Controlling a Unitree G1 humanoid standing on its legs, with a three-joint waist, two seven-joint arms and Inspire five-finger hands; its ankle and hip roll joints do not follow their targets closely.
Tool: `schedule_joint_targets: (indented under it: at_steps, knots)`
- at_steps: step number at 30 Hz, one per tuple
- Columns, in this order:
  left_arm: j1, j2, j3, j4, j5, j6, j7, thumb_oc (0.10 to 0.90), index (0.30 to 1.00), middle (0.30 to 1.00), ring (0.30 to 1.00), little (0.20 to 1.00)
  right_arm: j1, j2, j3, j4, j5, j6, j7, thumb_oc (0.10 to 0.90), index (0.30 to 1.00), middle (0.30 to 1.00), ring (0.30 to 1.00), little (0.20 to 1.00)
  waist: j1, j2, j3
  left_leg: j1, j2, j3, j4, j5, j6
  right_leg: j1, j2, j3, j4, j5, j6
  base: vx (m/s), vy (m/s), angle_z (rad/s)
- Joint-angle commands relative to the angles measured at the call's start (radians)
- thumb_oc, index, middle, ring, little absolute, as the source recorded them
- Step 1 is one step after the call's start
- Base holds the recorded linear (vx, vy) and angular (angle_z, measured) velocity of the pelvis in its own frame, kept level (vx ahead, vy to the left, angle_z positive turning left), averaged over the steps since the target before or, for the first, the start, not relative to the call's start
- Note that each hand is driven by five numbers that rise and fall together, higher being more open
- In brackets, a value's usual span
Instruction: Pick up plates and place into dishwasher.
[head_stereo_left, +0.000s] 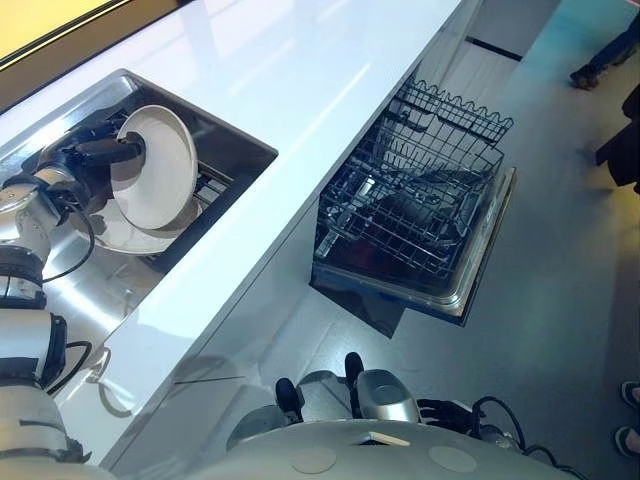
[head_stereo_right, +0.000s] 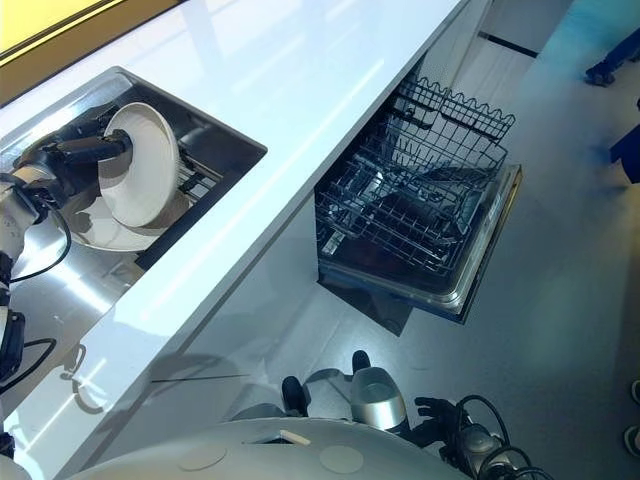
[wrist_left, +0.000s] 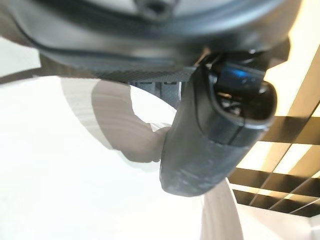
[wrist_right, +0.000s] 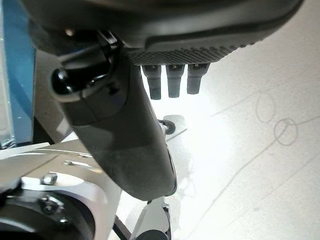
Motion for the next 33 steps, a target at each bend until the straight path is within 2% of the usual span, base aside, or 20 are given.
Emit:
schedule_joint_targets:
  at_steps: [1,4,6,7,9,10,11,15,17,19,22,24,26,28,30,31,32,33]
  knots:
    - [-0.179,0.098,0.018,-0.072,0.047,-0.197,0.094,0.1,0.3,0.3,0.3,0.2,0.016,-0.069,-0.021,-0.028,0.125,-0.068,-0.043,0.8,0.9,0.9,0.9,0.9,-0.03,0.064,-0.084,-0.081,-0.026,0.036,0.111,-0.13,-0.022,-0.076,-0.002,0.018,0.098,-0.006,0.102,-0.05,-0.023,-0.02]
    - [-0.207,0.127,0.0,-0.139,0.174,-0.27,0.254,0.1,0.3,0.3,0.3,0.2,-0.007,-0.089,-0.062,-0.091,0.241,-0.103,-0.099,0.8,0.9,0.9,0.9,0.9,-0.031,0.065,-0.087,-0.076,-0.025,0.04,0.107,-0.127,-0.025,-0.069,-0.001,0.022,0.096,-0.001,0.098,-0.08,-0.023,-0.03]
    - [-0.229,0.145,-0.012,-0.17,0.22,-0.297,0.319,0.1,0.3,0.3,0.3,0.2,-0.013,-0.099,-0.085,-0.118,0.281,-0.113,-0.134,0.8,0.9,0.9,0.9,0.9,-0.034,0.067,-0.091,-0.069,-0.026,0.042,0.102,-0.129,-0.025,-0.064,0.0,0.025,0.099,-0.005,0.098,-0.08,-0.021,-0.04]
    - [-0.248,0.166,-0.016,-0.202,0.294,-0.33,0.413,0.1,0.3,0.3,0.3,0.2,-0.016,-0.108,-0.118,-0.143,0.291,-0.119,-0.174,0.8,0.9,0.9,0.9,0.9,-0.036,0.068,-0.098,-0.069,-0.024,0.046,0.1,-0.124,-0.029,-0.064,0.002,0.028,0.098,0.0,0.096,-0.11,-0.048,-0.02]
    - [-0.281,0.195,-0.025,-0.253,0.325,-0.385,0.526,0.1,0.3,0.3,0.3,0.2,-0.021,-0.123,-0.177,-0.155,0.301,-0.11,-0.247,0.8,0.9,0.9,0.9,0.9,-0.039,0.069,-0.107,-0.058,-0.022,0.049,0.089,-0.124,-0.031,-0.059,0.002,0.028,0.102,-0.004,0.098,-0.11,-0.06,0.0]
    - [-0.284,0.199,-0.024,-0.26,0.331,-0.389,0.539,0.1,0.3,0.3,0.3,0.2,-0.023,-0.124,-0.185,-0.156,0.3,-0.106,-0.255,0.8,0.9,0.9,0.9,0.9,-0.037,0.069,-0.11,-0.062,-0.021,0.051,0.088,-0.119,-0.033,-0.062,0.004,0.03,0.1,0.002,0.096,-0.11,-0.069,0.04]
    - [-0.29,0.207,-0.014,-0.312,0.351,-0.419,0.621,0.1,0.3,0.3,0.3,0.2,-0.024,-0.134,-0.237,-0.144,0.311,-0.091,-0.306,0.8,0.9,0.9,0.9,0.9,-0.038,0.07,-0.117,-0.051,-0.02,0.047,0.078,-0.121,-0.034,-0.056,0.006,0.033,0.104,-0.01,0.095,-0.1,-0.064,0.05]
    - [-0.286,0.204,0.01,-0.383,0.368,-0.451,0.71,0.1,0.3,0.3,0.3,0.2,-0.029,-0.151,-0.307,-0.121,0.33,-0.058,-0.396,0.8,0.9,0.9,0.9,0.9,-0.037,0.07,-0.127,-0.04,-0.018,0.041,0.063,-0.118,-0.035,-0.051,0.014,0.037,0.11,-0.021,0.091,-0.09,-0.074,0.06]
    - [-0.285,0.205,0.016,-0.468,0.394,-0.451,0.776,0.1,0.3,0.3,0.3,0.2,-0.039,-0.198,-0.405,-0.1,0.353,-0.078,-0.539,0.8,0.9,0.9,0.9,0.9,-0.036,0.07,-0.137,-0.037,-0.013,0.034,0.056,-0.11,-0.038,-0.053,0.023,0.037,0.122,-0.023,0.087,-0.13,-0.123,0.01]
    - [-0.277,0.208,0.009,-0.584,0.449,-0.41,0.856,0.1,0.3,0.3,0.3,0.2,-0.058,-0.26,-0.478,-0.169,0.345,-0.12,-0.668,0.8,0.9,0.9,0.9,0.9,-0.035,0.071,-0.139,-0.026,-0.01,0.023,0.051,-0.112,-0.04,-0.044,0.03,0.035,0.133,-0.046,0.083,-0.13,-0.129,0.01]
    - [-0.239,0.211,0.031,-0.719,0.519,-0.345,0.924,0.1,0.3,0.3,0.3,0.2,-0.072,-0.273,-0.485,-0.371,0.324,-0.147,-0.761,0.8,0.9,0.9,0.9,0.9,-0.031,0.072,-0.138,-0.023,-0.006,0.013,0.046,-0.106,-0.044,-0.033,0.037,0.031,0.127,-0.065,0.068,-0.13,-0.113,-0.02]
    - [-0.192,0.225,0.079,-0.81,0.574,-0.311,0.928,0.1,0.3,0.3,0.3,0.2,-0.077,-0.261,-0.477,-0.575,0.312,-0.218,-0.702,0.8,0.9,0.9,0.9,0.9,-0.026,0.071,-0.146,-0.024,-0.003,0.004,0.037,-0.095,-0.049,-0.012,0.046,0.025,0.098,-0.088,0.051,-0.15,-0.152,-0.07]
    - [-0.134,0.221,0.126,-0.839,0.575,-0.326,0.905,0.1,0.3,0.3,0.3,0.2,-0.083,-0.249,-0.46,-0.761,0.329,-0.253,-0.582,0.8,0.9,0.9,0.9,0.9,-0.02,0.07,-0.154,-0.031,0.001,-0.003,0.03,-0.08,-0.054,-0.003,0.054,0.016,0.074,-0.092,0.04,-0.15,-0.155,-0.1]
    - [-0.078,0.207,0.162,-0.84,0.571,-0.362,0.887,0.1,0.3,0.3,0.3,0.2,-0.089,-0.239,-0.443,-0.871,0.325,-0.257,-0.519,0.8,0.9,0.9,0.9,0.9,-0.015,0.07,-0.164,-0.034,0.006,-0.004,0.024,-0.074,-0.056,0.0,0.06,0.007,0.065,-0.098,0.034,-0.1,-0.126,-0.11]
    - [0.042,0.145,0.233,-0.848,0.562,-0.445,0.842,0.1,0.3,0.3,0.3,0.2,-0.117,-0.218,-0.412,-1.034,0.388,-0.287,-0.333,0.8,0.9,0.9,0.9,0.9,-0.001,0.066,-0.177,-0.037,0.014,-0.014,0.011,-0.062,-0.062,0.007,0.072,-0.012,0.049,-0.113,0.022,-0.11,-0.174,-0.09]
    - [0.09,0.113,0.255,-0.858,0.566,-0.476,0.834,0.1,0.3,0.3,0.3,0.2,-0.135,-0.222,-0.392,-1.088,0.412,-0.287,-0.28,0.8,0.9,0.9,0.9,0.9,0.004,0.065,-0.181,-0.038,0.016,-0.02,0.01,-0.059,-0.064,0.011,0.077,-0.018,0.045,-0.117,0.017,-0.07,-0.127,-0.02]
    - [0.1,0.111,0.263,-0.861,0.567,-0.478,0.833,0.1,0.3,0.3,0.3,0.2,-0.134,-0.224,-0.391,-1.089,0.415,-0.287,-0.276,0.8,0.9,0.9,0.9,0.9,0.001,0.067,-0.182,-0.038,0.016,-0.021,0.01,-0.059,-0.065,0.011,0.077,-0.019,0.044,-0.117,0.016,-0.09,-0.148,0.02]
    - [0.144,0.041,0.26,-0.86,0.584,-0.528,0.816,0.1,0.3,0.3,0.3,0.2,-0.188,-0.255,-0.35,-1.186,0.46,-0.281,-0.224,0.8,0.9,0.9,0.9,0.9,0.013,0.061,-0.187,-0.041,0.021,-0.03,0.008,-0.053,-0.069,0.019,0.086,-0.028,0.033,-0.128,0.006,-0.1,-0.144,0.03]
